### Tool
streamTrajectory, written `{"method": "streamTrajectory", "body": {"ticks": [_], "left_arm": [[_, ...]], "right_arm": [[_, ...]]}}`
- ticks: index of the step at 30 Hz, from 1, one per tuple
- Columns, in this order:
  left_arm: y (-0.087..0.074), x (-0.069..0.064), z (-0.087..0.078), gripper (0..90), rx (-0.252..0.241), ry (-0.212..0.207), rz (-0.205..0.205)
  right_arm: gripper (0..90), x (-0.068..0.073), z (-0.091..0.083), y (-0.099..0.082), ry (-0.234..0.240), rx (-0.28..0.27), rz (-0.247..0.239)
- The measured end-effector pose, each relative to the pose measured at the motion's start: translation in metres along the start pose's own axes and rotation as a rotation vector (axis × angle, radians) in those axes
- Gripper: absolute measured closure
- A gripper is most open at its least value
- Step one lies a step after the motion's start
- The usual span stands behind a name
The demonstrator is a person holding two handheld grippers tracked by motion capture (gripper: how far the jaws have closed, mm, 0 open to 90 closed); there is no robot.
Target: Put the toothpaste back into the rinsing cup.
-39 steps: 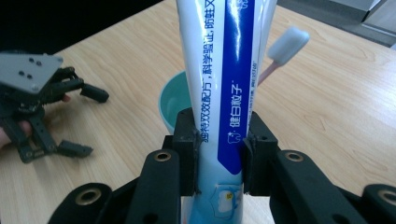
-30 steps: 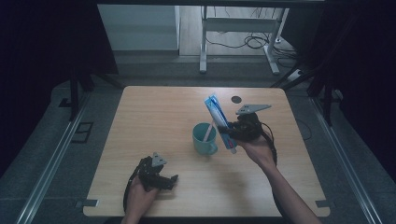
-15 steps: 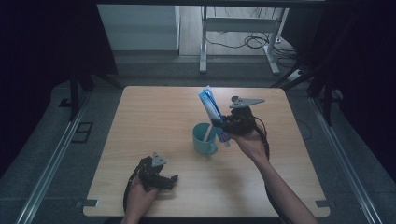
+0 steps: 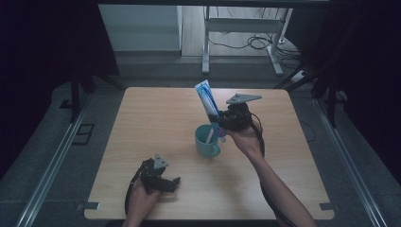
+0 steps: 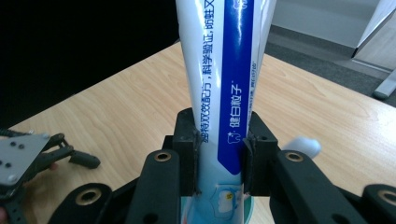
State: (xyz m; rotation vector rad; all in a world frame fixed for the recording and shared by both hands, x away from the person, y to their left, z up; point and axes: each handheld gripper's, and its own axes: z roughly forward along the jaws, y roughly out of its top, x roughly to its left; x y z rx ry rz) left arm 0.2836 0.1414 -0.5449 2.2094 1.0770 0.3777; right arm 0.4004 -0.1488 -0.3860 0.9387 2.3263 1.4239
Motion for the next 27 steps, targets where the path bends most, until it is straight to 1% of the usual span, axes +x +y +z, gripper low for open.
{"method": "streamTrajectory", "body": {"ticks": [14,27], "left_arm": [[0.0,0.0,0.0,0.0,-0.002,0.0,-0.001],[0.0,0.0,0.0,0.0,-0.002,-0.001,0.0]], "right_arm": [[71.1,0.002,0.015,0.007,-0.017,-0.04,0.006],[71.0,0.007,0.034,-0.002,-0.014,-0.056,0.003]]}}
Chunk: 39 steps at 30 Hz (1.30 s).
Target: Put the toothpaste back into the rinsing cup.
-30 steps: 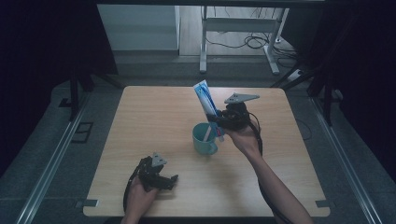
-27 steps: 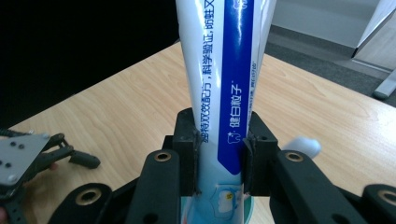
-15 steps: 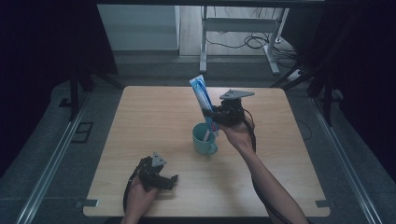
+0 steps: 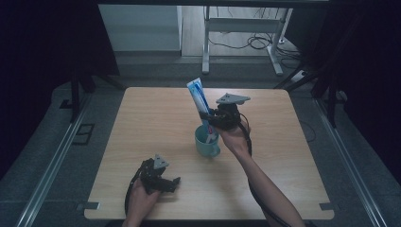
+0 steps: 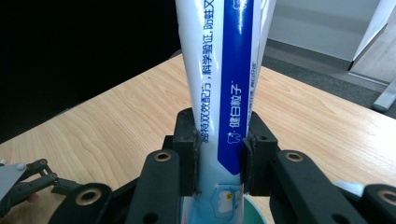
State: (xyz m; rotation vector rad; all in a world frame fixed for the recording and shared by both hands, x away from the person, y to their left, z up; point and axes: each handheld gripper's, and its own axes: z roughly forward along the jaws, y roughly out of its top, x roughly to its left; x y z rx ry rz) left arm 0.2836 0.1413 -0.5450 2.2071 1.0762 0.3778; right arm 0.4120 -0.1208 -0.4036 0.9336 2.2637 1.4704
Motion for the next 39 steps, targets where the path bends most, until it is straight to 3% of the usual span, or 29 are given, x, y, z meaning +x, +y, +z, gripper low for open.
{"method": "streamTrajectory", "body": {"ticks": [14,39], "left_arm": [[0.0,0.0,0.0,0.0,0.006,0.0,0.004],[0.0,0.0,0.0,0.0,0.001,-0.001,-0.002]], "right_arm": [[70.8,0.005,0.015,-0.02,-0.007,0.012,-0.024],[69.6,0.004,0.032,-0.05,-0.021,0.039,-0.015]]}}
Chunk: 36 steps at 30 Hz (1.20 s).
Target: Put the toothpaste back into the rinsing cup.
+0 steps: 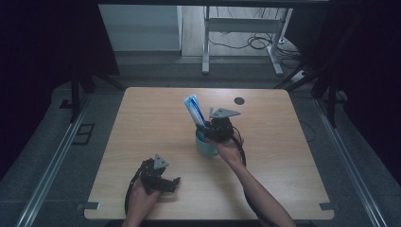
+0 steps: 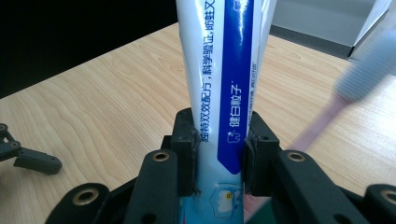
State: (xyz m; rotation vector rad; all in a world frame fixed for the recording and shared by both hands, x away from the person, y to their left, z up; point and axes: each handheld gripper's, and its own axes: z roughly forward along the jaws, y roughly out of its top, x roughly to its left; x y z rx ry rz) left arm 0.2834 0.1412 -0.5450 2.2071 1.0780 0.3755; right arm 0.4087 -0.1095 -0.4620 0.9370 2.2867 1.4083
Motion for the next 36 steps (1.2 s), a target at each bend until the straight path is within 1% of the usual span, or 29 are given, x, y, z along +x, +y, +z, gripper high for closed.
{"method": "streamTrajectory", "body": {"ticks": [8,13,15,18,23,26,28,30,32,36], "left_arm": [[0.0,0.0,0.0,0.0,0.002,0.0,0.003],[0.0,0.0,0.0,0.0,0.003,0.0,0.003],[0.0,0.0,0.0,0.0,0.002,0.0,0.003],[0.0,0.0,0.0,0.0,0.003,0.0,0.003],[0.0,0.0,0.0,0.0,0.002,0.0,0.003],[0.0,0.0,0.0,0.0,0.003,0.0,0.003],[0.0,0.0,0.0,0.0,0.004,0.001,0.004],[0.0,0.0,0.0,0.0,0.003,0.0,0.003],[0.0,0.0,0.0,0.0,0.003,0.001,0.003],[0.0,0.0,0.0,0.0,0.003,0.0,0.003]], "right_arm": [[68.3,-0.001,0.0,-0.002,0.008,0.0,0.003],[67.8,-0.002,-0.001,-0.005,0.012,0.008,0.006],[67.7,-0.003,-0.002,-0.006,0.014,0.009,0.013],[67.3,-0.002,-0.003,-0.007,0.017,0.024,0.01],[66.9,-0.002,-0.004,-0.011,0.021,0.033,0.006],[66.6,-0.002,-0.004,-0.013,0.02,0.056,0.001],[65.7,-0.002,-0.002,-0.016,0.01,0.073,-0.005],[65.6,-0.002,-0.003,-0.018,0.019,0.056,0.012],[65.3,-0.002,-0.003,-0.018,0.019,0.06,0.007],[62.6,-0.003,-0.004,-0.016,0.025,0.059,0.013]]}}
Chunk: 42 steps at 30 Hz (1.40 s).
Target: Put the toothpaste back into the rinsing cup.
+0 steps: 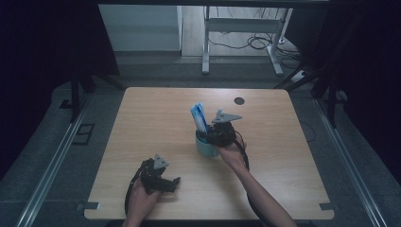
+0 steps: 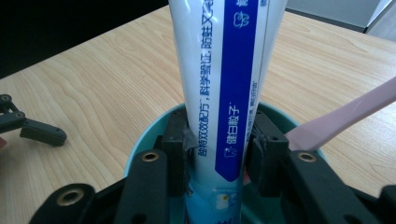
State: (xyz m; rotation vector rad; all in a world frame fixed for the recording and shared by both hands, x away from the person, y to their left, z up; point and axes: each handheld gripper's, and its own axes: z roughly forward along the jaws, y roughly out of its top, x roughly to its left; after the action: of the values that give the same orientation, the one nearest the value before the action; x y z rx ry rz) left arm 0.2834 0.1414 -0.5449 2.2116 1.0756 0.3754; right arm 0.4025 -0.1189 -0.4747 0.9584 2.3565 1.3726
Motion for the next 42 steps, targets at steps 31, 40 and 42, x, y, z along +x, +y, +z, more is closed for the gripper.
{"method": "streamTrajectory", "body": {"ticks": [31,40,42], "left_arm": [[0.0,0.0,0.0,0.0,0.002,0.001,0.002],[0.0,0.0,0.0,0.0,0.002,0.001,0.005],[0.0,0.0,0.0,0.0,0.003,0.002,0.005]], "right_arm": [[30.6,0.006,-0.019,0.019,0.036,-0.013,-0.05],[23.0,0.01,-0.024,0.02,0.038,0.004,-0.082],[21.4,0.011,-0.026,0.02,0.036,0.004,-0.089]]}}
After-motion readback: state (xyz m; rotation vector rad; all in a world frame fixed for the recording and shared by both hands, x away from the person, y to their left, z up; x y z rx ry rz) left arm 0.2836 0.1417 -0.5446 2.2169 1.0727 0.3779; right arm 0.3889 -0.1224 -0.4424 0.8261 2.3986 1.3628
